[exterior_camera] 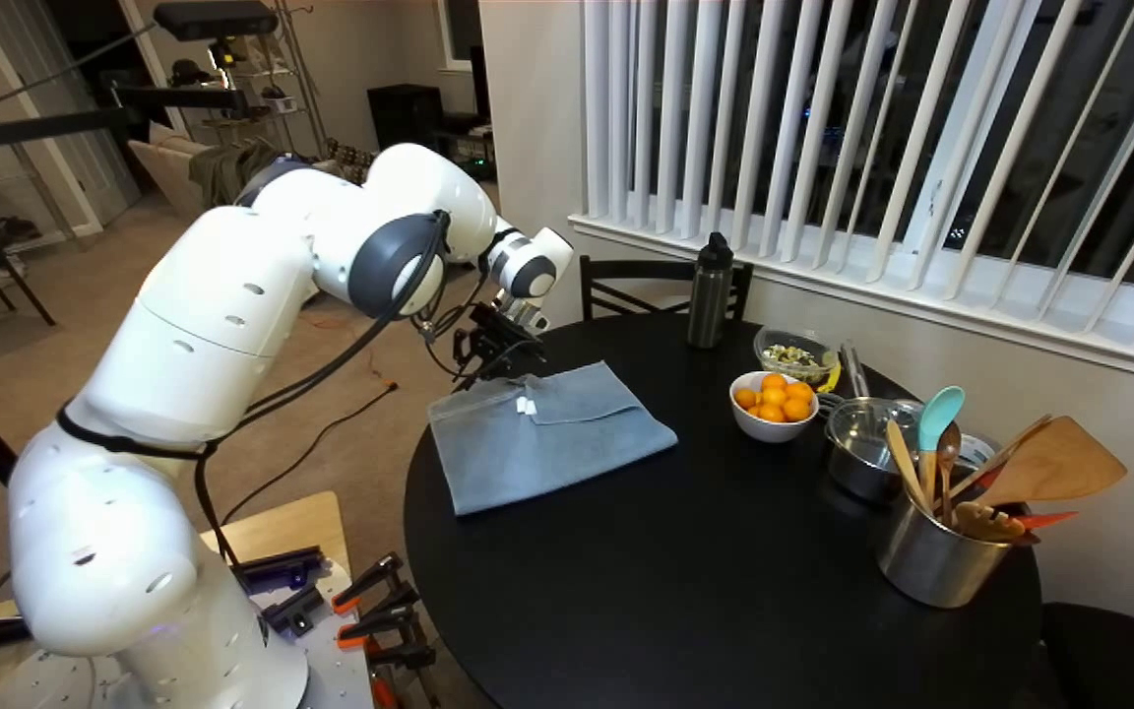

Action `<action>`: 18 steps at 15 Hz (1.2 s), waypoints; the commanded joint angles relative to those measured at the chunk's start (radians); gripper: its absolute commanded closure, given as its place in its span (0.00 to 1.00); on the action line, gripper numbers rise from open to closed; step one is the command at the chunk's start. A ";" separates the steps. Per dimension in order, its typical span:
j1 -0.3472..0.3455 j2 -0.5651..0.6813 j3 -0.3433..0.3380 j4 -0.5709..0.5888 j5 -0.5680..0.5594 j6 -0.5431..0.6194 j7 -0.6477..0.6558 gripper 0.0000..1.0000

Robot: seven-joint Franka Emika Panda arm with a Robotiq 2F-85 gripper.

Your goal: Fold the towel on the table

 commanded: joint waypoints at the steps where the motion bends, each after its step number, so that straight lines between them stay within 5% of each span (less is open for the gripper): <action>1: 0.006 -0.004 -0.007 0.006 0.023 -0.010 0.025 0.41; 8: -0.017 -0.043 -0.057 -0.043 0.027 0.120 0.098 0.01; 14: -0.054 -0.110 -0.115 -0.139 0.037 0.360 0.241 0.00; 18: -0.048 -0.148 -0.148 -0.203 0.061 0.384 0.421 0.00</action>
